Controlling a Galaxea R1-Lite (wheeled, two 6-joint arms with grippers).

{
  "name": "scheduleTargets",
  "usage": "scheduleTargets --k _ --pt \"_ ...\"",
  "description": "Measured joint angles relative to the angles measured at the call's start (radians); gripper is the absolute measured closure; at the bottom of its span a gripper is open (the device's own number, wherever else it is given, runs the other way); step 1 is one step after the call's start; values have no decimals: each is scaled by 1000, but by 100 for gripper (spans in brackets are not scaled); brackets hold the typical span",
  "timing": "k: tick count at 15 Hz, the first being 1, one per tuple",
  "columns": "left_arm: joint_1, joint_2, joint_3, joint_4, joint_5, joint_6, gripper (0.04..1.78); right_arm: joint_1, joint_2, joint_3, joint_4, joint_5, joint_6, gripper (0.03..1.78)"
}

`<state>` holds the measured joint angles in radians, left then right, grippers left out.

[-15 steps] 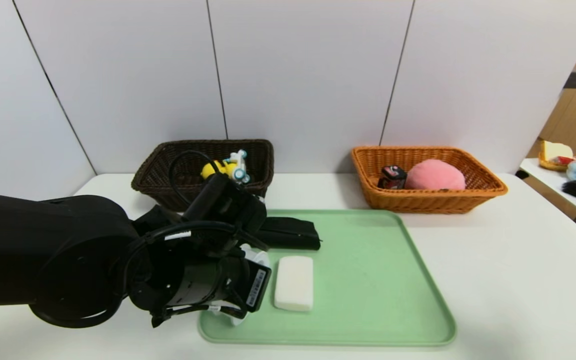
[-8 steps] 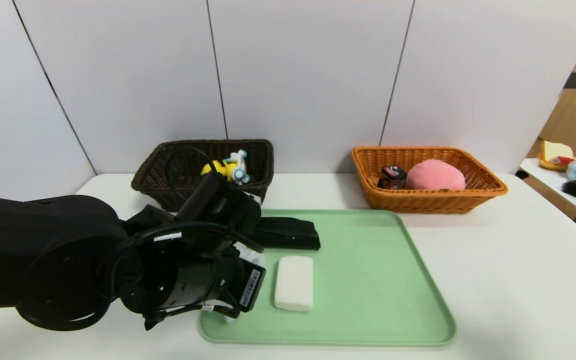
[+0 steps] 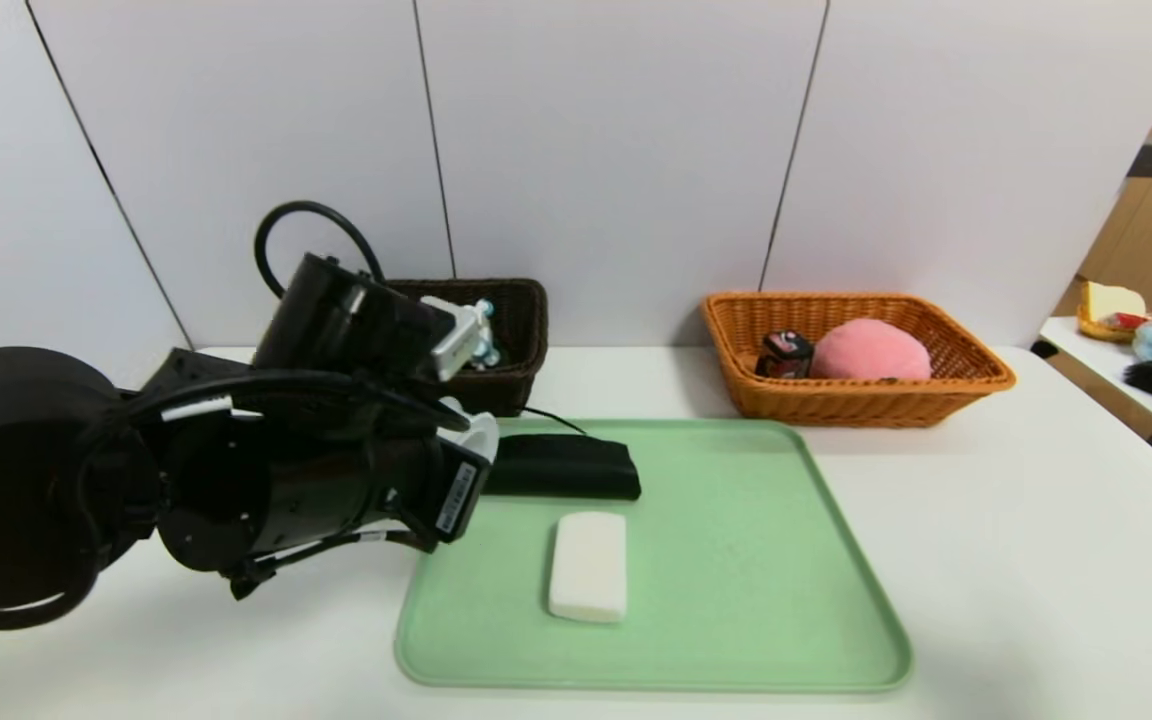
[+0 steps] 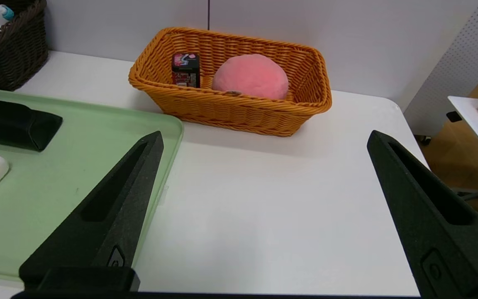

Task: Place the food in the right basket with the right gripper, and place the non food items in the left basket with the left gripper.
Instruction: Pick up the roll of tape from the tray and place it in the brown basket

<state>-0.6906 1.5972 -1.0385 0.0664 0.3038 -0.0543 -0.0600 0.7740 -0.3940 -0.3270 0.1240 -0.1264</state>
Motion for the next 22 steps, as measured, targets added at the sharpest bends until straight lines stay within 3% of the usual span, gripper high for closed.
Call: scheduleTargets --k 4,10,22 --pt "150 -43 -79 -65 -14 170 123 0 31 1 -1 14 0 12" --pt "346 40 -323 -11 -86 301 123 0 74 1 -6 17 6 12" --pt "456 366 -563 38 -118 301 123 0 96 8 -8 17 8 12"
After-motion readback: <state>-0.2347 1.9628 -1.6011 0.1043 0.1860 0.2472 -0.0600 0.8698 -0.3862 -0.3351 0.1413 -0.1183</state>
